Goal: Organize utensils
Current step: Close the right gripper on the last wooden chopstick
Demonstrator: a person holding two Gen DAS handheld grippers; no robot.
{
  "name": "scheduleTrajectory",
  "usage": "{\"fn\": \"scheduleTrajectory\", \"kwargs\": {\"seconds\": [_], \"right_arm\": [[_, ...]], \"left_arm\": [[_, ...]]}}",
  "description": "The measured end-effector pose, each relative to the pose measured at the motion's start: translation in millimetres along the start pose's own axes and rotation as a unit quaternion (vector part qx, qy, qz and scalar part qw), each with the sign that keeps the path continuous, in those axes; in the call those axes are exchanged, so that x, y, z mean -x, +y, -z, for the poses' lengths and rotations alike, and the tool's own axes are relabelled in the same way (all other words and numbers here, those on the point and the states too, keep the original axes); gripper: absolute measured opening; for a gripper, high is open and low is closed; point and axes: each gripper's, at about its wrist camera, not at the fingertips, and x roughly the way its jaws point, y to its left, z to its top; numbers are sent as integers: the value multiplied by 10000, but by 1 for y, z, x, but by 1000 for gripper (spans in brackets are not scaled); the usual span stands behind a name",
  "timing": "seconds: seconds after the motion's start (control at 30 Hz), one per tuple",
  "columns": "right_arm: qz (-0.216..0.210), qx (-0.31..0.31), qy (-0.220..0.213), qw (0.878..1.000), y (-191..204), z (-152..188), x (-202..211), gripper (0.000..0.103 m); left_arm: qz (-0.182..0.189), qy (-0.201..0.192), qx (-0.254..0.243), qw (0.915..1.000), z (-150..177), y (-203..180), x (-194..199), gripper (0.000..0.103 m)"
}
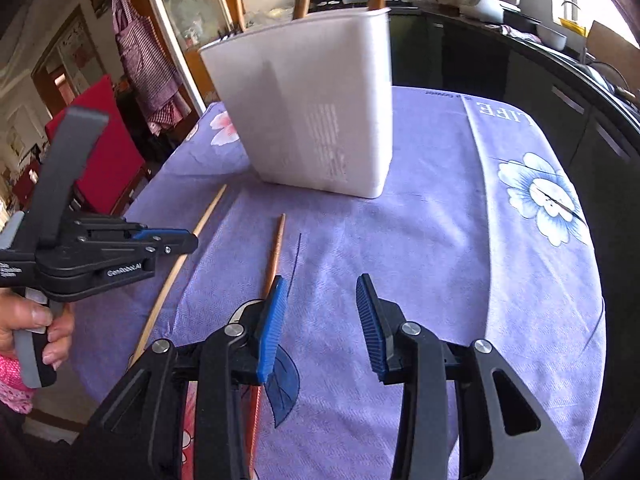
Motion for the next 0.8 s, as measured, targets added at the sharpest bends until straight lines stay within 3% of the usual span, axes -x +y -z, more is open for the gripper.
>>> {"fn": "scheduleTrajectory", "kwargs": {"seconds": [0.17, 0.43, 0.8], "right_arm": [[88, 394, 335, 9986, 27, -15, -40, 36], [255, 434, 640, 9967, 36, -28, -69, 33], [496, 628, 533, 9954, 41, -25, -71, 23]], "left_arm": [[48, -112, 59, 9999, 3, 8, 14, 8], [137, -60, 90, 9998, 9, 13, 12, 8], [200, -92, 73, 9997, 10, 13, 13, 7]]}}
